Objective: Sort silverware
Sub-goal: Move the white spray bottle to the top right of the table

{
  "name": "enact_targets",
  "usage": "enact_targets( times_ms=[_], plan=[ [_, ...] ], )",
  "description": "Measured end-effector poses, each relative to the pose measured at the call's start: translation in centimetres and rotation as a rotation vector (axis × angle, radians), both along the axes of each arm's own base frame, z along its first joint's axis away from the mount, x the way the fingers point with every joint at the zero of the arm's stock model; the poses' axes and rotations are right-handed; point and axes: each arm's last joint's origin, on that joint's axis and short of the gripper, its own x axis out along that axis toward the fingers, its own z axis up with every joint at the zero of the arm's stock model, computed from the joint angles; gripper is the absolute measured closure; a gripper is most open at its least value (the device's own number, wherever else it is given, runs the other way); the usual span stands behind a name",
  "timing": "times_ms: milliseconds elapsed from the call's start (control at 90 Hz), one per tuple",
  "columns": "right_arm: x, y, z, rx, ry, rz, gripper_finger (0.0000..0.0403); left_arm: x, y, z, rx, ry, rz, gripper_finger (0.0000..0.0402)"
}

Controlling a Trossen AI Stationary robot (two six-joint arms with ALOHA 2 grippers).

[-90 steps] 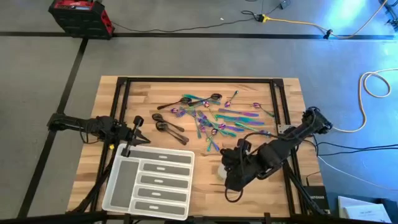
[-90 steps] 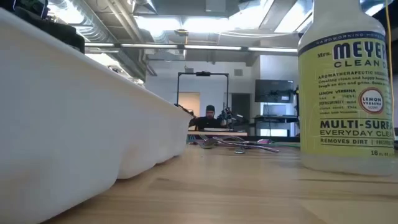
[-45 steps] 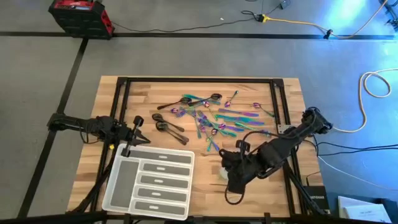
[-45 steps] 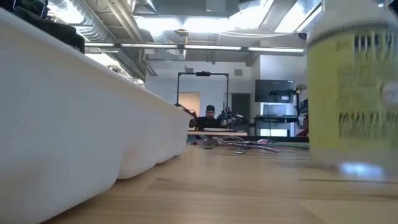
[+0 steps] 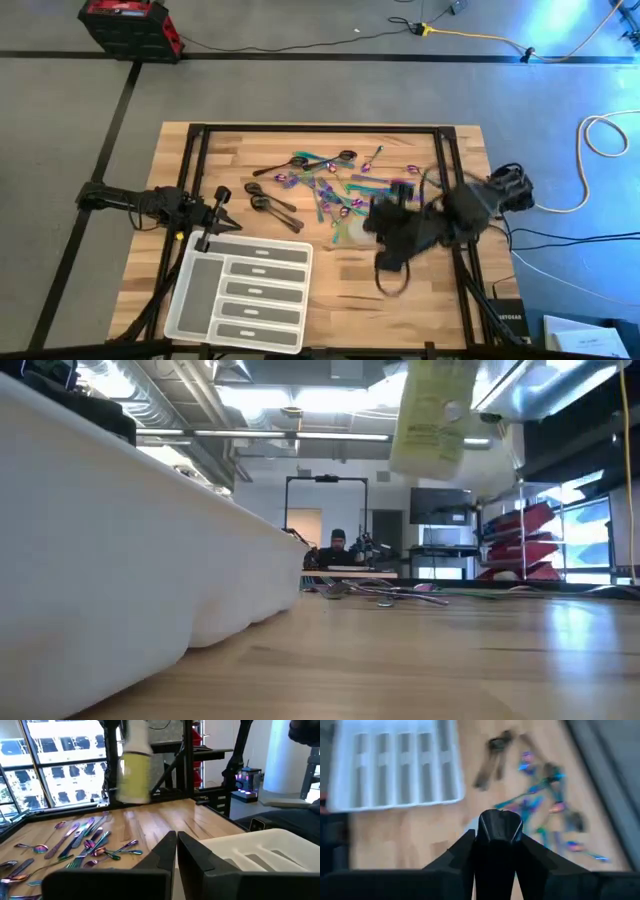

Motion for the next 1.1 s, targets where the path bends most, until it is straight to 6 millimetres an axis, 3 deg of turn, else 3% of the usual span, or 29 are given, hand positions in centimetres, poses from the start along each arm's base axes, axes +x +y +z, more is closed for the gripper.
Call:
enact_targets(
  times_ms=[200,411,711,867,1100],
  plan=[
    [0.5,-6.8,1.5,-0.012,-0.001,-0.071,0.0311,0.0,0.0,0.0,0.000,0.000,0.000,0.0402],
    [0.7,-15.2,1.5,0.083,0.050,-0.161,0.0311,0.0,0.0,0.0,0.000,0.001,0.000,0.0402],
    [-3.1,-26.2,1.5,0.177,0.019,-0.441,0.0311,0.0,0.0,0.0,0.000,0.000,0.000,0.0402],
    [-5.2,-30.0,0.7,0.216,0.017,-0.588,0.0311,0.0,0.0,0.0,0.000,0.000,0.000,0.0402],
    [-7.6,-33.4,-1.4,0.328,0.036,-0.823,0.0311,0.0,0.0,0.0,0.000,0.001,0.000,0.0402]
  ],
)
